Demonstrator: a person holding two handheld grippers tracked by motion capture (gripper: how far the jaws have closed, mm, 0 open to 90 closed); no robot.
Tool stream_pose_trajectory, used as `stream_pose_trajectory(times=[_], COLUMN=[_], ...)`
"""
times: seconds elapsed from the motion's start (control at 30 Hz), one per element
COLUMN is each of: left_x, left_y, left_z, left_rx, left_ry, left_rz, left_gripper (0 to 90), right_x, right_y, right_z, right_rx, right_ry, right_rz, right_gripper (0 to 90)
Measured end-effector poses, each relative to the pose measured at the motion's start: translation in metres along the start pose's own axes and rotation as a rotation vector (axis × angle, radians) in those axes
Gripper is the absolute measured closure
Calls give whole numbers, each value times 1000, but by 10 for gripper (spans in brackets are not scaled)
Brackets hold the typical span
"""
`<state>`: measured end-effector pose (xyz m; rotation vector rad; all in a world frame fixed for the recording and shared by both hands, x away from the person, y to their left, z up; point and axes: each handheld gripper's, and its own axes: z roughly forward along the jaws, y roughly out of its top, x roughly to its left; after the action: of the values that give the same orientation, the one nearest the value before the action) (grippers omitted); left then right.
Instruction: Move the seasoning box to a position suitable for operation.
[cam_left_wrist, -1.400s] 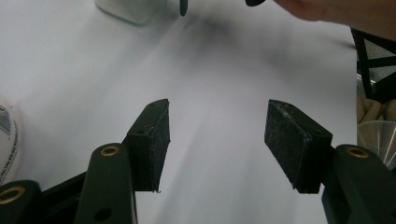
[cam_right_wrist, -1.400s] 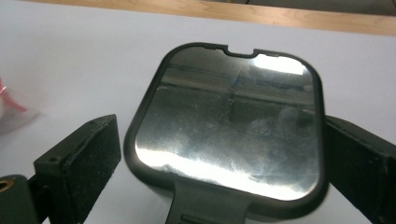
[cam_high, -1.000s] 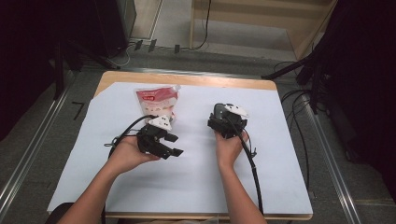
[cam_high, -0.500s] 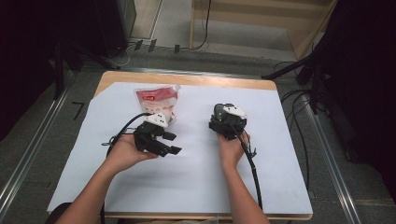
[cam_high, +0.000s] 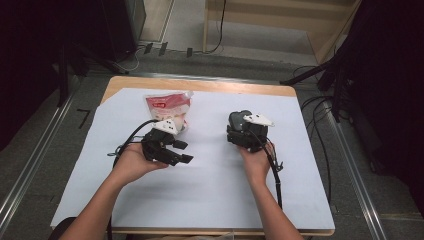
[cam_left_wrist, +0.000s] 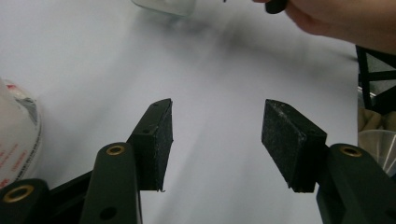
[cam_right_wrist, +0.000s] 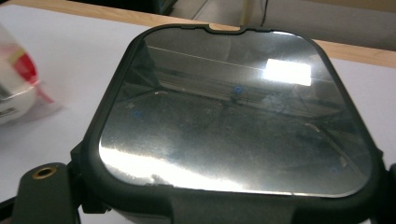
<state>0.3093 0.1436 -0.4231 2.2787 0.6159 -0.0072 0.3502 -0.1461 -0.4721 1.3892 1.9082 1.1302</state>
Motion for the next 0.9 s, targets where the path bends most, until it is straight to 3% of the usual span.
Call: stream_pose_trajectory(times=[0.13,0.33,0.43,0.5,0.6,0.9], left_x=[0,-1,-1,0,2,4], left_y=[-1,0,-1,-1,-4,-6], left_z=[2,1,1,1,0,1], left_rx=[5,-5,-2,0,-11,-10], left_ry=[2,10,14,18,16,15], left_rz=[-4,0,4,1,-11,-23], left_gripper=[435,441,443,443,443,443], right_x=[2,9,13,14,23,47], right_y=[-3,-11,-16,-17,-26,-42], right_z=[-19,-33,-40,-41,-42,-36], right_rx=[4,24,48,47,60,85], right_ry=[80,144,209,213,224,280], right_rz=[1,-35,-9,-12,-68,-110], right_gripper=[161,161,161,161,161,161])
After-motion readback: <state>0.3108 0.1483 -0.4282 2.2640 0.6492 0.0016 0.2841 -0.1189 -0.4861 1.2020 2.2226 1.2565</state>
